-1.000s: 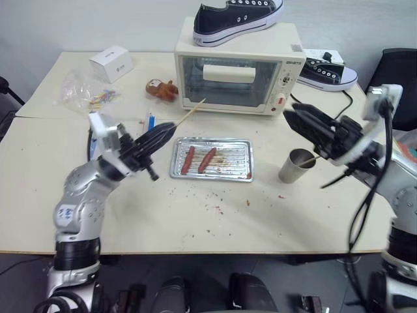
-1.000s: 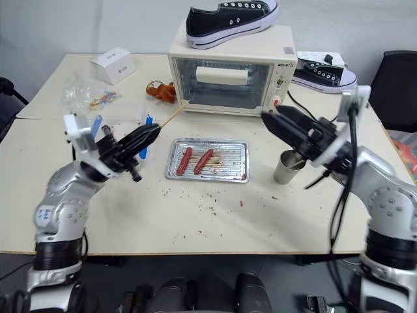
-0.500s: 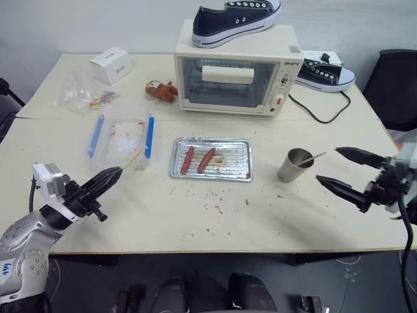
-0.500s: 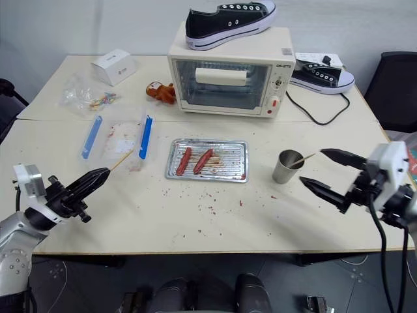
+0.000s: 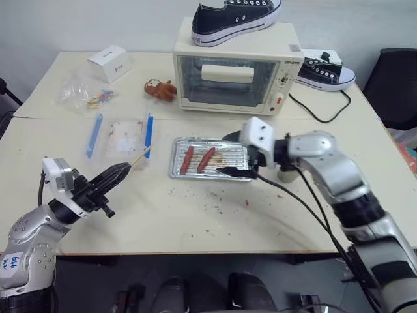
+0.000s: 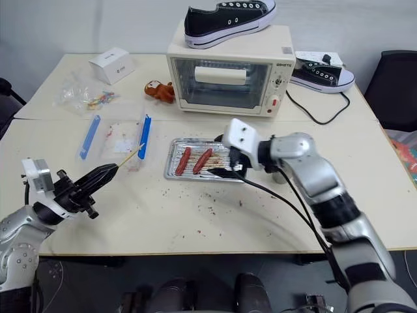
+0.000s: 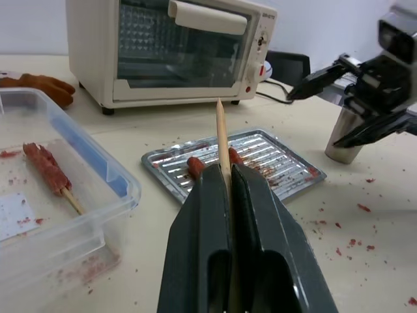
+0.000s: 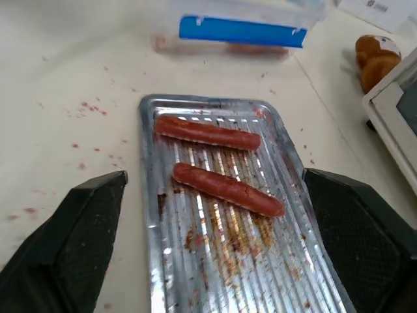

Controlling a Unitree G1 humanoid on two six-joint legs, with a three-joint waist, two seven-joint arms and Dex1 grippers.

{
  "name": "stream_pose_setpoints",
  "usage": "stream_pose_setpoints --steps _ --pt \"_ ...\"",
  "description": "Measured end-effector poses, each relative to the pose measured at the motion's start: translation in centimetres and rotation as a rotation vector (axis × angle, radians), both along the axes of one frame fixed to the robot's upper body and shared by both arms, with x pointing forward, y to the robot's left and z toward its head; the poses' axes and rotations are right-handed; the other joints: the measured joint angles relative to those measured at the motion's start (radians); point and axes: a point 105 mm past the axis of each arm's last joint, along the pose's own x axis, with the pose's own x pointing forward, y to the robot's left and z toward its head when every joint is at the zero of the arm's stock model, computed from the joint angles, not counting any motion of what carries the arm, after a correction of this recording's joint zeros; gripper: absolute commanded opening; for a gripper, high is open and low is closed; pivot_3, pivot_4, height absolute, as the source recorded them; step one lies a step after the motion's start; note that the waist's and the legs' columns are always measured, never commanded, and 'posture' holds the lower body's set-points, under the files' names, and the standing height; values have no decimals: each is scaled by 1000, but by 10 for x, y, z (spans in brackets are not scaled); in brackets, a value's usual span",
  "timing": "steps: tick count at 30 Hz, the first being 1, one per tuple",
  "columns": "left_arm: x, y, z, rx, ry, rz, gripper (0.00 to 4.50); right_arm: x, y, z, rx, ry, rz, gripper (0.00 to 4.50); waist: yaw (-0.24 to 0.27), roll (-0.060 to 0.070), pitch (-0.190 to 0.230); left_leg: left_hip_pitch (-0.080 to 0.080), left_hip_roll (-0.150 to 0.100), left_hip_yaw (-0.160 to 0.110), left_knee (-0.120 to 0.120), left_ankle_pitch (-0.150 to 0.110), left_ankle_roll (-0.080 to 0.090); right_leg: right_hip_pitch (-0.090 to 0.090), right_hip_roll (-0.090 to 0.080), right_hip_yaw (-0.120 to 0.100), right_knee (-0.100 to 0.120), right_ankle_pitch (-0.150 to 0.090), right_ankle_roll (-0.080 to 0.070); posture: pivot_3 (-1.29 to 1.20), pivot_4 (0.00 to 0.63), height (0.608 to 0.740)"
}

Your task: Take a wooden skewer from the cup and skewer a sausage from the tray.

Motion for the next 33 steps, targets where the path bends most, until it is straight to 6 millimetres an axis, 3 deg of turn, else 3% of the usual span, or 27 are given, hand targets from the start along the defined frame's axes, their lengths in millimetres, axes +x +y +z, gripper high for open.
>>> stream_pose_setpoints --steps 8,16,24,27,33 --pt "0 -10 1 -25 -24 -1 0 36 44 -19 -130 -34 55 4486 -21 0 0 0 1 0 0 0 0 0 1 0 1 0 0 0 150 740" --pt "2 -12 0 -40 -26 18 0 44 48 -40 -219 26 74 4486 -26 0 0 0 1 0 0 0 -1 0 1 0 1 0 0 0 150 740" --pt "1 -13 1 -36 -32 20 0 43 39 -41 -250 118 81 4486 -38 1 0 0 2 -1 -1 0 -1 0 1 0 1 0 0 0 150 740" --pt "-1 -14 2 -31 -37 18 0 44 36 -42 -251 134 71 3828 -39 1 1 0 2 -1 -1 0 -1 0 1 0 1 0 0 0 150 740" --pt "0 -14 3 -31 -38 24 0 45 35 -40 -235 141 59 1904 -39 1 1 0 2 -1 -1 0 -1 0 1 0 1 0 0 0 150 740"
